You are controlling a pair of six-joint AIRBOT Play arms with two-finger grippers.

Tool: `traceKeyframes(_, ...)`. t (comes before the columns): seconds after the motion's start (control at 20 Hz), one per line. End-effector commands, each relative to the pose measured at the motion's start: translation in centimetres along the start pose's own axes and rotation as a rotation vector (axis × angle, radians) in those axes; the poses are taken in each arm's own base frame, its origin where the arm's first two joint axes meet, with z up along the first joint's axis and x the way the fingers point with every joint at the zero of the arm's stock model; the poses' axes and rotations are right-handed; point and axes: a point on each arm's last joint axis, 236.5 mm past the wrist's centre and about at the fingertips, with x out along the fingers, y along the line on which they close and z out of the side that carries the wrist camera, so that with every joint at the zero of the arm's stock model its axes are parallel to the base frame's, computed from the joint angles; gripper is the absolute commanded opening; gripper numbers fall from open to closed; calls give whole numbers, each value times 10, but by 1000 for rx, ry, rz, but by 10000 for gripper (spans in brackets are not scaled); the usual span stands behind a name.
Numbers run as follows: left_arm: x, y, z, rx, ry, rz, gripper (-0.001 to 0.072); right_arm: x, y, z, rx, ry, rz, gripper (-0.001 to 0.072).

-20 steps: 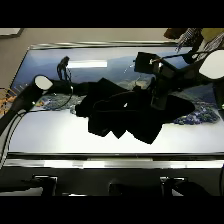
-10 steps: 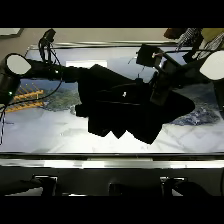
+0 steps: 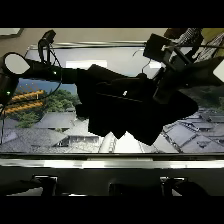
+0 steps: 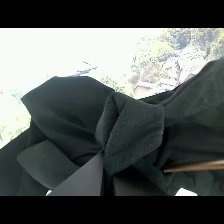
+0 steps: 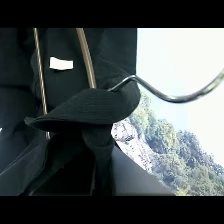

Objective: Fold the clothes and pants, and hang the long-sleeved shirts on hangers.

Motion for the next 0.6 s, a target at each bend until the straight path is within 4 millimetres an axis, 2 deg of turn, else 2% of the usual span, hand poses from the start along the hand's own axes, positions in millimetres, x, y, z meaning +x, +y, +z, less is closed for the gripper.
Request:
traceKeyframes(0.0,-1,0,0,2,1,2,16,12,-5,-1,15,6,-1,21)
traceKeyframes(0.25,-10,-10,8,6,-27,-21,16,66,7,1,105,-5,135,21)
traceKeyframes(0.4,-25,-28,24,18,-75,-62,16,96,8,8,156,-44,182,21)
traceKeyframes(0.55,-35,-49,33,51,-105,-88,17,123,18,12,168,-51,230,21)
